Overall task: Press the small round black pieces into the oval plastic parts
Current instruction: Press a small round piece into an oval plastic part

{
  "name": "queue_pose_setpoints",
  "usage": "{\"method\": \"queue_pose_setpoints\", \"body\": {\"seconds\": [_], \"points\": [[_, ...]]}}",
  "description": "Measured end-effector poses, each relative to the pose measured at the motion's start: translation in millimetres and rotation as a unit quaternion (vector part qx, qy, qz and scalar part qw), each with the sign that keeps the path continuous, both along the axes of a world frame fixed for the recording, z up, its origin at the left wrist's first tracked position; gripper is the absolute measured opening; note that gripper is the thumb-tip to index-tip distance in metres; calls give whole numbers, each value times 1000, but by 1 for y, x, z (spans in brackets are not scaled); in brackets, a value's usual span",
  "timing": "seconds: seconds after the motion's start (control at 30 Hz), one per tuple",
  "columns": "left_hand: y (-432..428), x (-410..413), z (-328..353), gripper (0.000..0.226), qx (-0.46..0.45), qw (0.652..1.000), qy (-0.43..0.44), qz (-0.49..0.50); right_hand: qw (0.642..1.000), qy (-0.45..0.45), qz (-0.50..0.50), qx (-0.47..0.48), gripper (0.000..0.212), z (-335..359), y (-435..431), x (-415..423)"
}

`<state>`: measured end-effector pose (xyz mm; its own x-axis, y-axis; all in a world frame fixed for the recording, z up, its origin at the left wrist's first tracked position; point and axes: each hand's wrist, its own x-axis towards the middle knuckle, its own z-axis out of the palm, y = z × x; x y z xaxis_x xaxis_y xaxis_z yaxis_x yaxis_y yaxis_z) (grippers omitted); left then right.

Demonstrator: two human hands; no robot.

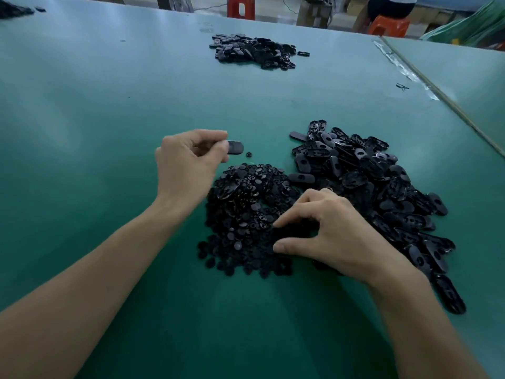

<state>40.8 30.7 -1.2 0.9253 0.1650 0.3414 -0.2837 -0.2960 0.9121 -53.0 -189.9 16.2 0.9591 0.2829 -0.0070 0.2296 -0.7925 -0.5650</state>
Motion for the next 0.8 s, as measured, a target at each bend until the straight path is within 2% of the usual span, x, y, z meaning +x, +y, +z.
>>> {"method": "queue_pose_setpoints", "body": {"seconds": [0.13,0.2,0.3,0.37,0.43,0.5,0.57,0.7,0.8], "points": [[16,11,-3,17,84,994,51,38,1000,-26,-7,-1,24,-2,2,1],[19,10,-8,12,137,986,73,63,997,-70,-24,13,19,-3,3,1],[18,8,-9,7,215,968,85,97,981,-166,-73,75,12,-4,7,1],[18,9,-10,16,262,956,73,108,964,-217,-108,113,8,-3,10,1],[17,9,-12,24,289,949,48,115,952,-219,-140,160,9,-4,12,1],[13,6,-11,17,275,955,4,109,949,-186,-157,202,22,-5,14,3],[3,0,-7,5,217,973,-39,76,951,-166,-148,216,27,-7,16,3],[-22,-24,-1,10,110,985,-124,-43,937,-149,-142,281,18,-8,20,3],[-30,-36,-7,19,128,974,-140,-127,908,-122,-158,369,17,-7,22,5]]}}
